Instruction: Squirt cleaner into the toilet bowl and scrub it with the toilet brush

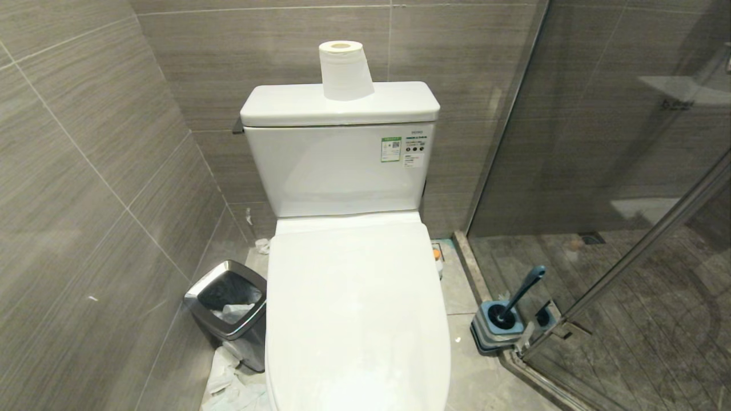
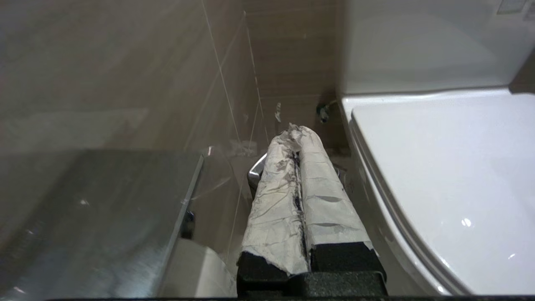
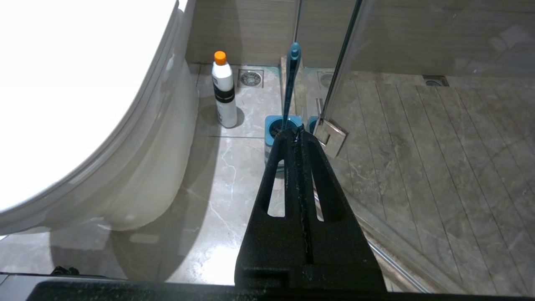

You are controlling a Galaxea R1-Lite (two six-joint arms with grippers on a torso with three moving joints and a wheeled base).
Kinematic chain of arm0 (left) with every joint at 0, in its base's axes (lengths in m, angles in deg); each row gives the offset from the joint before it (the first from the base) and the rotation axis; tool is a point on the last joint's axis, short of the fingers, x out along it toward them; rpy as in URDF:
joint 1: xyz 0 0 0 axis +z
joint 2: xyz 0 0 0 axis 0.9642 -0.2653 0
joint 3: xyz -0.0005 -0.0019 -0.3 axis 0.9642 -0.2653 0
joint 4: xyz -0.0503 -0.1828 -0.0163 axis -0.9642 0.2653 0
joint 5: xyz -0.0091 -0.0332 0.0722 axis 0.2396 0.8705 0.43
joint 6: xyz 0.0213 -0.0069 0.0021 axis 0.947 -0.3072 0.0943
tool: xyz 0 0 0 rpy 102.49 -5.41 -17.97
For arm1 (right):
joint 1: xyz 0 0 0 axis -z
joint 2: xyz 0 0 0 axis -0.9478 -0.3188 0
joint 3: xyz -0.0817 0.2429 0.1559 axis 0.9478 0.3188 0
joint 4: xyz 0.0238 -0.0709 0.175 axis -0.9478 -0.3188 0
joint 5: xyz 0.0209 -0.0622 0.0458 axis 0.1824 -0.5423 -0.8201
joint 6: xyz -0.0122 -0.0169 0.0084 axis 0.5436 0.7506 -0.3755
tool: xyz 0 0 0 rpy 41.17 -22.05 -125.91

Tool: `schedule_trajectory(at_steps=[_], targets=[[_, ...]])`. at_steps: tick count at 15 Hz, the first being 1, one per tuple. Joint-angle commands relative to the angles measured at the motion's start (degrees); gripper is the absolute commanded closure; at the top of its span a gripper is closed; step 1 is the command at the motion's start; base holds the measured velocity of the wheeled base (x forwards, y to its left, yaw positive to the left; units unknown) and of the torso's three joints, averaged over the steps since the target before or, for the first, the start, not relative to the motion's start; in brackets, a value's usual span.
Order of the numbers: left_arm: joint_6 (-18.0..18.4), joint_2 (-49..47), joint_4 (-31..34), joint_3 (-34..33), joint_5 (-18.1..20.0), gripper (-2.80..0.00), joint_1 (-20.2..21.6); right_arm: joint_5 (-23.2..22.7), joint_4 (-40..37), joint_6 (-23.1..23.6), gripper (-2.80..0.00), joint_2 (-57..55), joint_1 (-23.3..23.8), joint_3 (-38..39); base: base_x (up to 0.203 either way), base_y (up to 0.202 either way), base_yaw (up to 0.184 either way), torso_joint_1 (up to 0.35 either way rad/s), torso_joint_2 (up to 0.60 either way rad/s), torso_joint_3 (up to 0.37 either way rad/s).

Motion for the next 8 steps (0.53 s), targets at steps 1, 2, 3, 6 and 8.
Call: schedule_trajectory(at_steps=[1,2,3,6,8], targets=[[0.15,2.77,-4.11,-9.22,0.14,0.00,-0.08,0.00,-0.03,0.04,0.00,-0.17,0.00,-0.01,0.000,0.000,0.000,0.000,0.00,0.000],[0.28,2.77,-3.55,-9.99,1.03,0.00,-0.09,0.00,-0.03,0.04,0.00,-0.09,0.00,-0.01,0.000,0.000,0.000,0.000,0.00,0.000],[0.47,2.77,-2.28,-9.57,4.61,0.00,-0.09,0.00,-0.03,0.04,0.00,-0.09,0.00,-0.01,0.000,0.000,0.000,0.000,0.00,0.000],[3.08,2.77,4.84,-9.37,9.91,0.00,-0.09,0.00,-0.03,0.04,0.00,-0.09,0.00,-0.01,0.000,0.000,0.000,0.000,0.00,0.000],[2.09,2.77,4.95,-9.24,9.95,0.00,-0.09,0.00,-0.03,0.04,0.00,-0.09,0.00,-0.01,0.000,0.000,0.000,0.000,0.00,0.000]])
